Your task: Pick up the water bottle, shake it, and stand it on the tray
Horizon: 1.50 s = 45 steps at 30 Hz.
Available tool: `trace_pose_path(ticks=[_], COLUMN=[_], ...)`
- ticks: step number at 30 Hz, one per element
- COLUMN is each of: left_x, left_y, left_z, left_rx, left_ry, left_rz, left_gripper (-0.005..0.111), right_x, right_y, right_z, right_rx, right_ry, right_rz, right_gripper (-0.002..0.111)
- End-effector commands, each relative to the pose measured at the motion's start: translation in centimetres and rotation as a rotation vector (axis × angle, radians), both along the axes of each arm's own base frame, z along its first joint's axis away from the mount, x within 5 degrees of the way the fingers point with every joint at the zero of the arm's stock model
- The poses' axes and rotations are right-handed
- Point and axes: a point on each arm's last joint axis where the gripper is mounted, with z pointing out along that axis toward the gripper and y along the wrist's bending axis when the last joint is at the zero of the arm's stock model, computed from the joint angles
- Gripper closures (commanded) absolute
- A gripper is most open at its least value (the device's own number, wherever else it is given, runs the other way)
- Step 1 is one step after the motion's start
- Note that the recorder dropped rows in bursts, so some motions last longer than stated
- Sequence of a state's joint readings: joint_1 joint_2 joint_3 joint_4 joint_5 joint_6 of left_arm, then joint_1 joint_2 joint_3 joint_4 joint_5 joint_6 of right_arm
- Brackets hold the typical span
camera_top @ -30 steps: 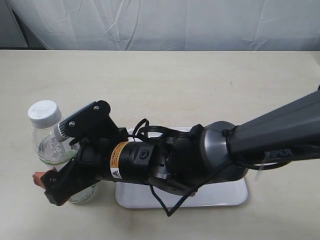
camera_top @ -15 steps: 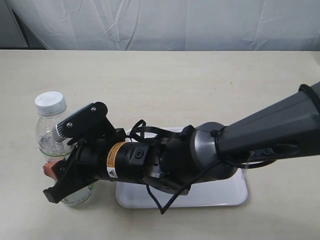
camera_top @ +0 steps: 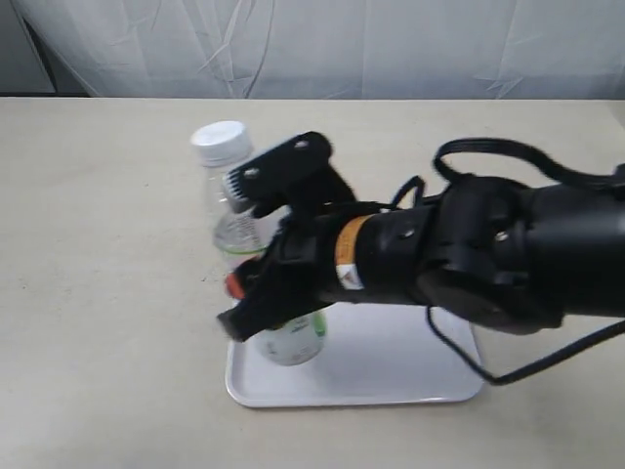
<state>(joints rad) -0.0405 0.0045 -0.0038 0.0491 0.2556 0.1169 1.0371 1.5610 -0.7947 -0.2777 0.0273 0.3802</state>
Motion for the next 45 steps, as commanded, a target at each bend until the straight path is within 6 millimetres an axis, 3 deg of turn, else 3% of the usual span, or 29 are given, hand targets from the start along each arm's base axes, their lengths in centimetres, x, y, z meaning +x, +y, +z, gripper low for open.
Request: trace_pose_path(ticks=[1, 2, 3, 8, 10, 12, 13, 15, 18, 20, 22, 24, 26, 28, 31, 35, 38, 41, 45], left_x=[0.0, 0.0, 0.0, 0.0, 0.0, 0.0, 0.0, 0.0, 0.0, 0.0, 0.0, 0.0, 0.0, 0.0, 0.0, 0.0, 0.0, 0.0, 0.0], left_y=[0.0, 0.0, 0.0, 0.0, 0.0, 0.0, 0.0, 0.0, 0.0, 0.0, 0.0, 0.0, 0.0, 0.0, 0.0, 0.0, 0.0, 0.0, 0.0], left_z=[0.0, 0.0, 0.0, 0.0, 0.0, 0.0, 0.0, 0.0, 0.0, 0.0, 0.0, 0.0, 0.0, 0.0, 0.0, 0.0, 0.0, 0.0, 0.0], left_rx=[-0.007, -0.007, -0.007, -0.007, -0.007, -0.007, -0.007, -0.007, -0.005, -0.005, -0.005, -0.005, -0.005, -0.005, -0.005, -0.005, -0.005, -0.005, -0.005], left_ry=[-0.009, -0.009, -0.009, -0.009, -0.009, -0.009, -0.009, -0.009, -0.009, -0.009, -0.009, -0.009, -0.009, -0.009, -0.009, -0.009, -0.009, -0.009, -0.009], left_rz=[0.000, 0.000, 0.000, 0.000, 0.000, 0.000, 0.000, 0.000, -0.001, -0.001, -0.001, -0.001, -0.001, -0.001, -0.001, -0.001, -0.001, -0.001, -0.001], left_gripper=[0.106, 0.106, 0.106, 0.106, 0.106, 0.106, 0.106, 0.106, 0.106, 0.106, 0.106, 0.106, 0.106, 0.106, 0.106, 0.106, 0.106, 0.106, 0.106], right_x=[3.9, 4.7, 4.5, 0.2, 1.6, 4.4, 4.5, 3.3, 0.0, -0.4, 1.1, 3.1, 3.6, 2.1, -0.7, 0.8, 0.3, -0.9, -2.0], right_y=[-5.4, -6.5, -6.5, -4.6, -6.0, -8.3, -8.4, -7.7, -6.0, -6.3, -7.6, -9.4, -10.1, -8.7, -7.2, -8.7, -8.9, -8.3, -7.8], right_z=[-0.4, -0.7, -0.6, 1.7, 2.8, 3.4, 3.5, 4.0, 5.1, 5.4, 5.4, 5.2, 4.9, 5.3, 6.3, 9.0, 10.8, 8.9, 2.5], right_rx=[0.060, 0.108, 0.109, -0.023, -0.007, 0.126, 0.157, 0.149, 0.054, -0.048, -0.051, 0.043, 0.137, 0.130, 0.044, 0.154, 0.258, 0.201, 0.027], right_ry=[0.071, 0.119, 0.119, -0.121, -0.131, -0.029, -0.007, -0.017, -0.164, -0.269, -0.258, -0.117, 0.012, -0.009, -0.179, -0.153, -0.143, -0.051, 0.055], right_rz=[-0.277, -0.377, -0.370, -0.004, -0.090, -0.337, -0.367, -0.310, -0.060, 0.023, -0.078, -0.312, -0.457, -0.345, -0.084, -0.258, -0.282, -0.267, -0.215], right_gripper=[0.109, 0.109, 0.109, 0.109, 0.109, 0.109, 0.109, 0.109, 0.109, 0.109, 0.109, 0.109, 0.109, 0.109, 0.109, 0.109, 0.109, 0.109, 0.109])
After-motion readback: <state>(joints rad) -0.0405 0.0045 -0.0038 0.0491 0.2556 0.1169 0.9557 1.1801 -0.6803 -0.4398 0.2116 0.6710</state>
